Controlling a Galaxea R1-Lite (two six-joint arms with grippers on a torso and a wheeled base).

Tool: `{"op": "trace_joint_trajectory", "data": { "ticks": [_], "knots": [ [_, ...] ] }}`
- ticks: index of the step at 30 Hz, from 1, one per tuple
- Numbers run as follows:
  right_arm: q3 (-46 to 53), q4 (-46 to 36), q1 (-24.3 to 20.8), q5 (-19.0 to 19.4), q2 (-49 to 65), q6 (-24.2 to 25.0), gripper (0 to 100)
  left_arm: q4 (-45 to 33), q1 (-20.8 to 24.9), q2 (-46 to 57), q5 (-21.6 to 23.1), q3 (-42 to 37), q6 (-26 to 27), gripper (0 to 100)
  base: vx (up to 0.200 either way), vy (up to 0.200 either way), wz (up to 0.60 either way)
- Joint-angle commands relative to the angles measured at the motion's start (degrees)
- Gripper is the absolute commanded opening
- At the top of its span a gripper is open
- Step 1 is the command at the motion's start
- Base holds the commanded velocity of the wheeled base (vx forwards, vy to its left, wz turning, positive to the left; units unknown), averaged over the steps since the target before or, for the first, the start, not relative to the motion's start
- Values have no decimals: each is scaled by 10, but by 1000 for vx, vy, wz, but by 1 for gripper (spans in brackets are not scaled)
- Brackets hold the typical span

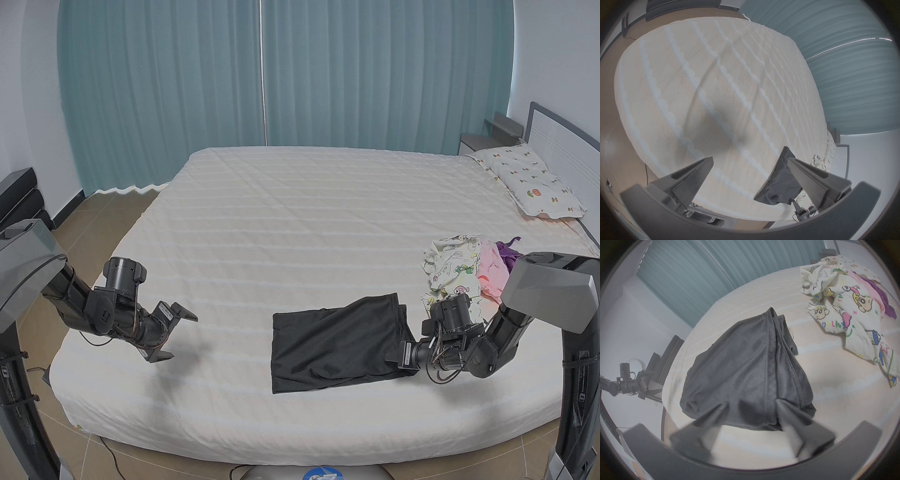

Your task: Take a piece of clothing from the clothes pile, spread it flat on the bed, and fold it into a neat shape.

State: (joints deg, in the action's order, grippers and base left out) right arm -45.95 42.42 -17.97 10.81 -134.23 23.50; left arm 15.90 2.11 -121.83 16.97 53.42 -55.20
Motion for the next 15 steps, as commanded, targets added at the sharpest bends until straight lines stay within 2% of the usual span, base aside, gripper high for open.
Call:
{"op": "trace_joint_trajectory", "data": {
  "ticks": [1, 9, 15],
  "knots": [
    [20, 0, 7, 0, 15, -6, 0, 0, 0, 0, 0, 0, -1, 100, 0, 0, 0],
    [52, -1, 16, 0, 56, -7, 0, 0, 0, 0, 0, 0, -1, 100, 0, 0, 0],
    [75, -1, 42, 3, 63, -30, 0, -1, 0, 0, 0, 0, -1, 100, 0, 0, 0]
  ]
}}
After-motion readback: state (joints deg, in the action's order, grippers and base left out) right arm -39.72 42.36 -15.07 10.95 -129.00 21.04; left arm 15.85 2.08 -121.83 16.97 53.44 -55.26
